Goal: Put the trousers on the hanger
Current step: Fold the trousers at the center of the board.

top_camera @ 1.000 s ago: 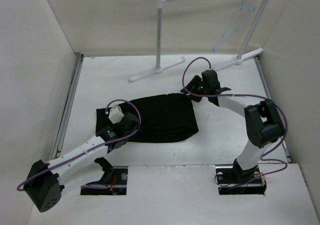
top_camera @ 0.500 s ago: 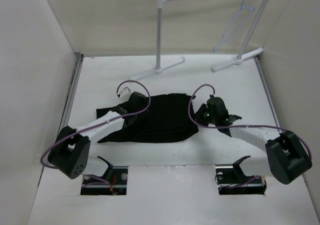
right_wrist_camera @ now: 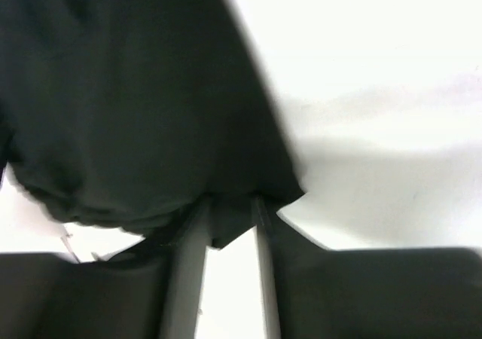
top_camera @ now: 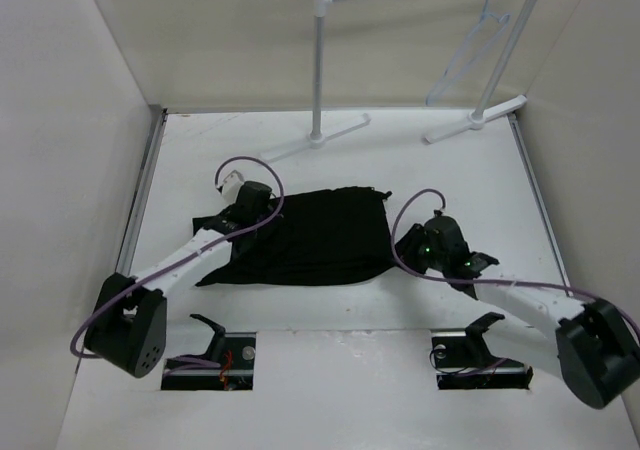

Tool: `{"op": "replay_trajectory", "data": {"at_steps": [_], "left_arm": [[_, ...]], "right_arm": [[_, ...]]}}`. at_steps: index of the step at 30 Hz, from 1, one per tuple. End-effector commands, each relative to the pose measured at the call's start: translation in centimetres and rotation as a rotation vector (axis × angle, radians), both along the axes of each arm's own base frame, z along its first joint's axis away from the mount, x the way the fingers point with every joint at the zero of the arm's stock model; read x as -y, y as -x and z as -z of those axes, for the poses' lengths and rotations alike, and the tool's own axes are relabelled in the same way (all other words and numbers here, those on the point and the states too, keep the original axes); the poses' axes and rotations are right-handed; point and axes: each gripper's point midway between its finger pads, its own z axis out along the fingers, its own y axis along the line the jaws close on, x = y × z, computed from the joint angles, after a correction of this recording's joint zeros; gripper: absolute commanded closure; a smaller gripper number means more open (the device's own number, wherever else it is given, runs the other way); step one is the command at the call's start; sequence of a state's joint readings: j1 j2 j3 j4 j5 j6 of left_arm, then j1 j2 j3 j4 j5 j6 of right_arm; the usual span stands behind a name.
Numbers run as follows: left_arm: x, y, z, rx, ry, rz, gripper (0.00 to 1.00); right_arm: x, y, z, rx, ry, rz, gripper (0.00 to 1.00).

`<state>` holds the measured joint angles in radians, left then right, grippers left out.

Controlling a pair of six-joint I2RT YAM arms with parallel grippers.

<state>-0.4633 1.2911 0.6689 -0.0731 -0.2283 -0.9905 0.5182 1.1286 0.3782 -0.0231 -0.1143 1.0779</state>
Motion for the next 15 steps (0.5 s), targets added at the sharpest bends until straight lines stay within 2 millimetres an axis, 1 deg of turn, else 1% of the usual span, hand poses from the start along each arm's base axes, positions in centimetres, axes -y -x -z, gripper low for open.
{"op": "replay_trajectory", "data": {"at_steps": [1, 2, 3, 4, 5, 6, 7, 8, 9, 10, 11, 12, 14, 15], "left_arm": [[2.2, -1.1, -6.7, 0.138, 0.052, 0.05, 0.81], [3.4, -1.1, -8.1, 0.162, 0.059, 0.076, 0.82], [4.9, -1.1, -9.0, 0.176, 0.059, 0.106, 0.83], [6.5, -1.0, -9.7, 0.184, 0.052, 0.136, 0.84], [7.8, -0.9, -10.2, 0.19, 0.039, 0.158, 0.85], [9.2, -0.8, -10.2, 0.187, 0.023, 0.181, 0.86], [10.3, -0.8, -10.3, 0.187, 0.007, 0.196, 0.88], [11.0, -0.7, -10.2, 0.18, -0.006, 0.208, 0.89], [11.9, -0.5, -10.3, 0.177, -0.019, 0.225, 0.9], [12.7, -0.4, -10.5, 0.175, -0.033, 0.242, 0.92], [13.3, -0.1, -10.5, 0.167, -0.048, 0.258, 0.94], [13.8, 0.1, -10.8, 0.163, -0.065, 0.276, 0.95], [14.2, 0.4, -11.3, 0.164, -0.114, 0.318, 0.95], [14.4, 0.5, -11.6, 0.168, -0.133, 0.339, 0.95]], "right_arm": [[0.1, -0.6, -4.6, 0.116, -0.04, 0.019, 0.54], [0.3, -0.4, -6.1, 0.148, -0.053, 0.021, 0.5], [0.5, -0.3, -7.7, 0.188, -0.069, 0.025, 0.46], [0.8, -0.3, -9.4, 0.23, -0.082, 0.027, 0.43], [0.8, -0.1, -10.7, 0.263, -0.094, 0.022, 0.41], [1.3, -0.3, -12.5, 0.308, -0.109, 0.036, 0.41], [1.7, -0.6, -14.4, 0.355, -0.124, 0.043, 0.48], [2.1, -1.0, -16.4, 0.402, -0.13, 0.048, 0.59], [2.3, -1.3, -18.4, 0.445, -0.136, 0.043, 0.72], [2.4, -1.7, -20.2, 0.482, -0.134, 0.03, 0.81], [2.4, -2.4, -22.2, 0.516, -0.131, 0.019, 0.87], [2.5, -3.1, -24.1, 0.555, -0.124, 0.014, 0.9], [3.2, -4.9, -28.1, 0.644, -0.103, 0.035, 0.91], [4.1, -6.0, -29.8, 0.685, -0.083, 0.065, 0.9]]}}
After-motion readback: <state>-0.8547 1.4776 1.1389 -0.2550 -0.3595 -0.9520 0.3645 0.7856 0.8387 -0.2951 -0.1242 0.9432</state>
